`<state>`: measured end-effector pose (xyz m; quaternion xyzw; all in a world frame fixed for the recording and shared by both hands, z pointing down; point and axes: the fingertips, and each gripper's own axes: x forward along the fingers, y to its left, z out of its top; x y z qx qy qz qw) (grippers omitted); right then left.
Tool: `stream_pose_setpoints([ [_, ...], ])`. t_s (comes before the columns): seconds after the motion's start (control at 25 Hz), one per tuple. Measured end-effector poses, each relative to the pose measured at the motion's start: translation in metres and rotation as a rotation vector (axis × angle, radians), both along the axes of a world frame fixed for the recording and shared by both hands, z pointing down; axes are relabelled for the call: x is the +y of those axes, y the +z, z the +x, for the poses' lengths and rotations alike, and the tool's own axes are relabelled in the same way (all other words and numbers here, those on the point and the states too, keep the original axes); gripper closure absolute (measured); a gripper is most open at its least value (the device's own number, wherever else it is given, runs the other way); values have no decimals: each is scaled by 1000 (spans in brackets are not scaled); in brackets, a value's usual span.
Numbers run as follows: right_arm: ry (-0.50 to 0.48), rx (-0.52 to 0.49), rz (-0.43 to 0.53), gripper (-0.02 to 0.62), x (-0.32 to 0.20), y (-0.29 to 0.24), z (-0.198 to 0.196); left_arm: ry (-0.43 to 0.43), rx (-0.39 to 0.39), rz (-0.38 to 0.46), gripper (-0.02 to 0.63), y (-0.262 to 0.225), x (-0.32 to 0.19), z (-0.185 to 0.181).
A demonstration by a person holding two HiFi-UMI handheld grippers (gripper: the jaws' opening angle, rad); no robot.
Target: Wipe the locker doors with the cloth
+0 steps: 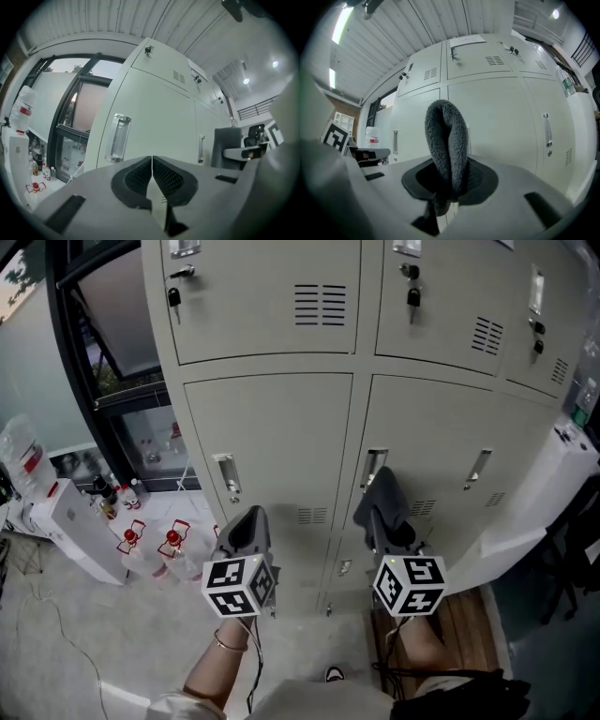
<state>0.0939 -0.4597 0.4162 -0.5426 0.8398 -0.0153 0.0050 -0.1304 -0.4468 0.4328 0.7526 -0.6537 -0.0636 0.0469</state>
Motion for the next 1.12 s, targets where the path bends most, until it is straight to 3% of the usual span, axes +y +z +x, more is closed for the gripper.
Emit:
stream_pose_setpoints([
  [0.2,-87,-15,65,526,7,-45,-24,-4,-59,63,595,-49,0,-13],
  [0.44,-212,-11,155,526,16,-116,-64,-57,-73,154,595,-116,12,-49],
  [0.76,-290,-15,295,526,19,-224,-102,-155,-137,237,595,-202,25,-110],
  [1.12,-361,-72,337,526,18,-322,-132,-222,-191,334,595,-302,38,-148],
])
